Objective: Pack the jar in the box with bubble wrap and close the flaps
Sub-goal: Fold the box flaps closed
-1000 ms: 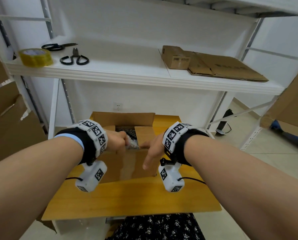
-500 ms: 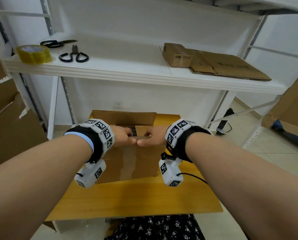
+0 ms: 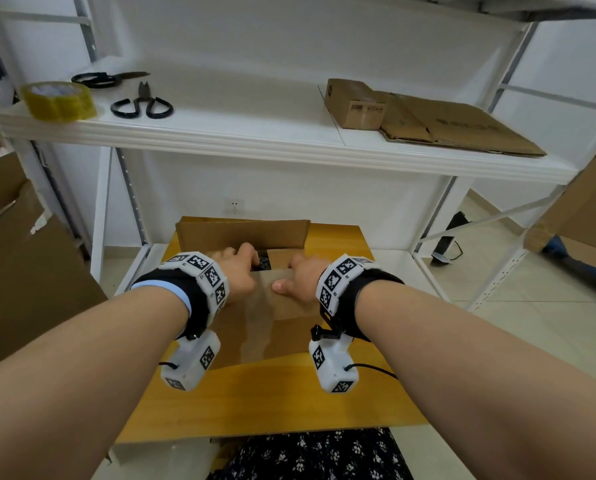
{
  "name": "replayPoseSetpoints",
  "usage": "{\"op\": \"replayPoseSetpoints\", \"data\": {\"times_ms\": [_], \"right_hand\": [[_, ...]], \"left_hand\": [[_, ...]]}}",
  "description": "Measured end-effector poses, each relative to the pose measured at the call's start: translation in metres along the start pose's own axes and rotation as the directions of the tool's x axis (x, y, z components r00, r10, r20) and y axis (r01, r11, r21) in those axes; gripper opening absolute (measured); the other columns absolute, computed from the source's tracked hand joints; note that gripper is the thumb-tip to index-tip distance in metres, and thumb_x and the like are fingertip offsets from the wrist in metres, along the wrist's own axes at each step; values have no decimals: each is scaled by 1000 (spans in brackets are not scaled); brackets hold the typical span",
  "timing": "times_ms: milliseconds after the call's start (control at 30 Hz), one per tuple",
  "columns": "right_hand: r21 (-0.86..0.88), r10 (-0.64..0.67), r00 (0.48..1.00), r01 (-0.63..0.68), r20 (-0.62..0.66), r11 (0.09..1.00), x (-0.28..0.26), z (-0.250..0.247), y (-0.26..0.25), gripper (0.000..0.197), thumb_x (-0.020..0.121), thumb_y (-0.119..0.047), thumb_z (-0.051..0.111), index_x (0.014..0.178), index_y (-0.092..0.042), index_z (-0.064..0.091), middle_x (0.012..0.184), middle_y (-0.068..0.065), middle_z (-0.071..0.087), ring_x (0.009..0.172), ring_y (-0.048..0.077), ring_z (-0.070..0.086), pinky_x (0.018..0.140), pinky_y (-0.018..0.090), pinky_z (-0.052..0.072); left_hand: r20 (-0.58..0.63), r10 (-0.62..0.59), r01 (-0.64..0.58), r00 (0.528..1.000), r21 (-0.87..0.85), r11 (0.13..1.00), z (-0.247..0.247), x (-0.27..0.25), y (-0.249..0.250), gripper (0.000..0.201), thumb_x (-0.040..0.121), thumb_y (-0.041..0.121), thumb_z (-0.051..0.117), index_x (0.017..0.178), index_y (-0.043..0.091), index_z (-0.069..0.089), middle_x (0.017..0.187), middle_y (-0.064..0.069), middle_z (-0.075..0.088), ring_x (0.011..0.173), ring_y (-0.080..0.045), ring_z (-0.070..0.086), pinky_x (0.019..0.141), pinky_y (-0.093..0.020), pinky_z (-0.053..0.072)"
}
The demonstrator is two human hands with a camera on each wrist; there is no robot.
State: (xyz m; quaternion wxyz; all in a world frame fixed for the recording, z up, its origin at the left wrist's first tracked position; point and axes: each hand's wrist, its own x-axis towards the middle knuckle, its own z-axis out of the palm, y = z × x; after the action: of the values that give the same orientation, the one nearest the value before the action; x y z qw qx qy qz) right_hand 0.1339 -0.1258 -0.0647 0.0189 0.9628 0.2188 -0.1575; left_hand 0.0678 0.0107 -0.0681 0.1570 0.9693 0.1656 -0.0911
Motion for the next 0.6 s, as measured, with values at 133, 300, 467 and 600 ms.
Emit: {"op": "replayPoseSetpoints", "data": {"times_ms": [133,300,467,600], "right_hand": [[-24,40,999,-41,-31,999,5,15,-2,65,88,-64,50,139,-25,39,137,13,43,122,35,44,97,46,42],[-119,2,1000,-5,-21,993,9,12,0,68,86,-66,52,139,-24,39,137,15,44,121,34,47,98,47,44],[-146,-142,982,123,-122,982,4,-17,-7,54,88,-54,59,126,-17,54,125,10,48,107,27,55,87,39,51],[-69,-259,719,282,-645,957,14,-34,-16,56,86,-36,63,136,-18,43,138,9,41,126,28,42,104,41,39]], "left_hand": [[-58,-6,5,998,-10,1000,14,3,-11,63,84,24,59,140,34,32,141,-4,30,129,-27,31,103,-39,34],[-45,16,-19,999,-61,998,20,7,-15,68,85,25,60,146,33,29,146,-3,26,135,-25,31,108,-39,33],[12,17,-17,1000,41,999,22,12,-17,63,91,33,53,149,32,29,147,-1,27,137,-23,28,112,-37,25],[68,13,-22,998,130,991,21,14,-16,58,95,36,46,150,32,28,147,-2,28,137,-24,27,112,-36,24]]}}
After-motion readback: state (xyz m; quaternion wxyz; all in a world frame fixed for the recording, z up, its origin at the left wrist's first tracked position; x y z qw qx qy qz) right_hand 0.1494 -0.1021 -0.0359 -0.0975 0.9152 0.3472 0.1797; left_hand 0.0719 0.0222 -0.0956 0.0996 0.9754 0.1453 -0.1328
